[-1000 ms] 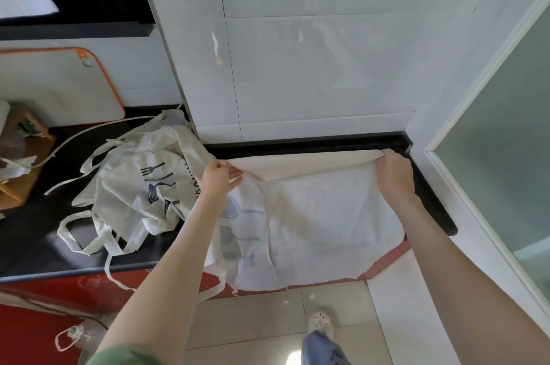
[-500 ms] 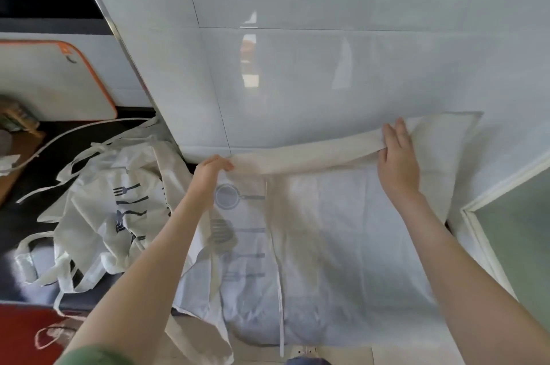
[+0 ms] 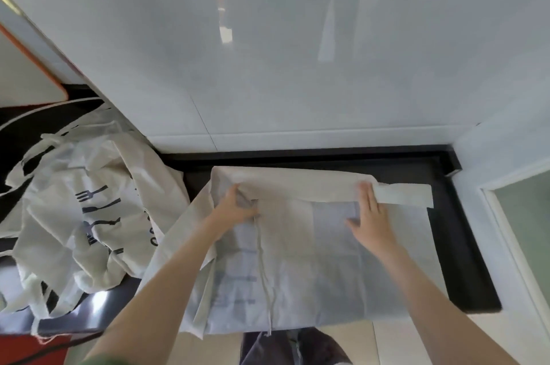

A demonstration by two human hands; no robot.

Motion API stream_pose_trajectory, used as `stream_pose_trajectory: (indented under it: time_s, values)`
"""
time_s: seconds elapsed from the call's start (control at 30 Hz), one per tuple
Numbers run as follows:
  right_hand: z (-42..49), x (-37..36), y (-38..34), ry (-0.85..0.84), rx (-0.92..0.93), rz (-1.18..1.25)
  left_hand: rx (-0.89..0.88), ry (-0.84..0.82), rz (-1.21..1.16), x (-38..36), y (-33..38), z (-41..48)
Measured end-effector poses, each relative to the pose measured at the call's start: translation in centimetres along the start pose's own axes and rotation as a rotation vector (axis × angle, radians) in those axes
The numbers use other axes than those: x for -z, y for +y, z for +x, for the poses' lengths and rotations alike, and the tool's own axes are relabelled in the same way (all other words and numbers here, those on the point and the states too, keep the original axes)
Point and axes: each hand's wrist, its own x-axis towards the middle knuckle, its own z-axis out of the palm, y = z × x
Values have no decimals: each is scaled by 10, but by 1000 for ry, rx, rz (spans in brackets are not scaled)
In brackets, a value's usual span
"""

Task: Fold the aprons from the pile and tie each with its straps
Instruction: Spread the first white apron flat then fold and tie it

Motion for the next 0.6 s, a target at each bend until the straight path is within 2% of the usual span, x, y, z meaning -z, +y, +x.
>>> stream_pose_trajectory:
  time_s: [0.13, 0.2, 0.23, 0.33, 0.47, 0.6]
  values:
    - [-19, -17, -18, 188, -65, 7, 19, -36, 505, -19, -12, 3]
    - [-33, -27, -27, 232, -38, 15, 8, -32, 641, -24, -21, 8]
    - [-38, -32, -31, 210, -19, 12, 6, -29, 657, -24, -25, 11]
    - [-44, -52, -31, -47, -17, -129, -3, -63, 658, -21, -30, 14]
    - [-6, -41, -22, -113, -29, -278, -74, -32, 725, -15, -28, 19]
    - [37, -7, -11, -191, -112, -293, -248, -31, 802, -9, -17, 28]
